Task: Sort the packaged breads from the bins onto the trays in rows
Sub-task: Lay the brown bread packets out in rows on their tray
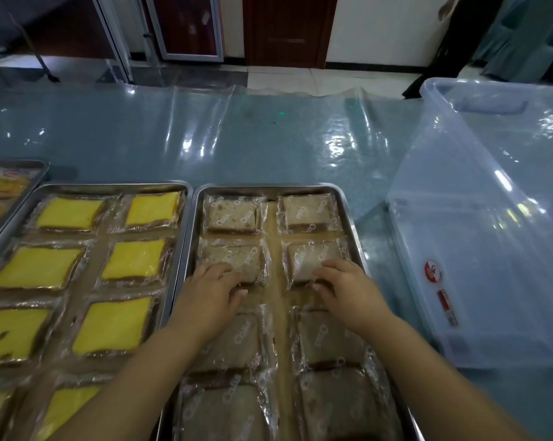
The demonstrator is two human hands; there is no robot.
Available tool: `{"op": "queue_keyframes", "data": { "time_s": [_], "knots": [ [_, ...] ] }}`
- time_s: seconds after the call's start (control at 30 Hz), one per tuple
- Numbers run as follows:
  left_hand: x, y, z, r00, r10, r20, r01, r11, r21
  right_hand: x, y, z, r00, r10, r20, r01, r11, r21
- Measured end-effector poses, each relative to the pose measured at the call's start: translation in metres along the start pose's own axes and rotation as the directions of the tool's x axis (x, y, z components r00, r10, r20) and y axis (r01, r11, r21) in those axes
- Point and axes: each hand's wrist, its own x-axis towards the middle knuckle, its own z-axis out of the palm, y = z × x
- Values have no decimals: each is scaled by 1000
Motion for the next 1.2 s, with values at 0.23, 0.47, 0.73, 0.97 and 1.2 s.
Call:
{"op": "queue_keyframes", "data": {
  "time_s": [0.23, 0.47, 0.73, 0.97, 1.2],
  "knots": [
    [-52, 8, -5, 996, 86, -23, -86, 996, -3, -52, -8, 4, 999, -50, 20, 51, 996, -70],
    [-81, 16, 7, 996, 69, 50, -70, 997, 14, -82, -17, 19, 988, 24, 150, -7, 994, -113],
    [-77, 13, 12, 994, 23, 105, -26, 999, 28, -74, -15, 15, 983, 16, 181, 5, 994, -113],
    [-106, 25, 7, 998, 2, 61, -6, 998, 67, -104, -18, 12, 997, 5, 78, 2, 995, -100],
    [-144, 29, 20, 982, -36, 186, 17, 995, 103, -137, -29, 24, 979, 131, 154, -112, 985, -131]
  ]
}}
